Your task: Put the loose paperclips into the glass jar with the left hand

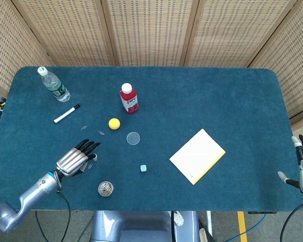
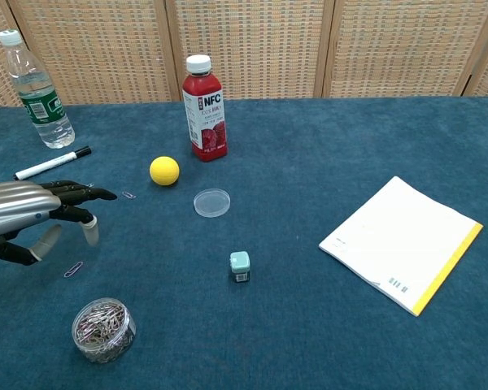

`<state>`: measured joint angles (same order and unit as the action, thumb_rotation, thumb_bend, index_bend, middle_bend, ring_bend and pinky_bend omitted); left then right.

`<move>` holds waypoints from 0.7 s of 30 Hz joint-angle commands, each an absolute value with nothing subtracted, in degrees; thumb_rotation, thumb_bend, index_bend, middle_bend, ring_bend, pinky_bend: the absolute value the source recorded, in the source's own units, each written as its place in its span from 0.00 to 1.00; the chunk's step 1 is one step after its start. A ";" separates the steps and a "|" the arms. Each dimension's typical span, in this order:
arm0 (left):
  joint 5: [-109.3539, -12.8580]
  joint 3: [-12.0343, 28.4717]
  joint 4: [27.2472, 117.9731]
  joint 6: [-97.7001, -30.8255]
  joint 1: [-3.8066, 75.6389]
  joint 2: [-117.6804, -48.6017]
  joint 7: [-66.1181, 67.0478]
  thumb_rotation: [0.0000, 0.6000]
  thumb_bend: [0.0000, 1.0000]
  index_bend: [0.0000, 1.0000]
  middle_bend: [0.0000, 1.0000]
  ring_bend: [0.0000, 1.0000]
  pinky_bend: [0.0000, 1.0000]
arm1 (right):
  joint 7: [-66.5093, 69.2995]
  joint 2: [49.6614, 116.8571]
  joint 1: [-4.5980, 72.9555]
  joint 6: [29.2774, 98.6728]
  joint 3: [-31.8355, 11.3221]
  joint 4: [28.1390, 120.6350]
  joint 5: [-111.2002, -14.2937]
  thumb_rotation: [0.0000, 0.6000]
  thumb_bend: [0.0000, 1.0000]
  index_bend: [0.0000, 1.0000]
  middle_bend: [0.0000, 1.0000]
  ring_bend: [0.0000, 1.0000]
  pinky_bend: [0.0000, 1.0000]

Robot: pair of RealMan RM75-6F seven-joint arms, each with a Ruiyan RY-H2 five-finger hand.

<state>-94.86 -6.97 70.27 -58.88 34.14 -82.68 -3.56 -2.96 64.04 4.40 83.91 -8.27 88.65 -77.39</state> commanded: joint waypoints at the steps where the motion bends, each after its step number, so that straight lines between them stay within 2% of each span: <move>1: -95.12 -7.05 69.56 -59.01 34.14 -83.33 -4.17 1.00 0.85 0.35 0.00 0.00 0.00 | -2.99 64.05 4.43 83.85 -8.28 88.64 -77.34 1.00 0.00 0.00 0.00 0.00 0.00; 8: -96.86 -8.49 70.43 -60.09 33.50 -83.25 -2.15 1.00 0.85 0.37 0.00 0.00 0.00 | -2.67 64.00 4.42 83.74 -8.35 88.54 -77.19 1.00 0.00 0.00 0.00 0.00 0.00; 21: -95.54 -8.42 69.55 -58.44 33.26 -84.11 -1.58 1.00 0.85 0.37 0.00 0.00 0.00 | -2.69 63.99 4.39 83.73 -8.32 88.57 -77.19 1.00 0.00 0.00 0.00 0.00 0.00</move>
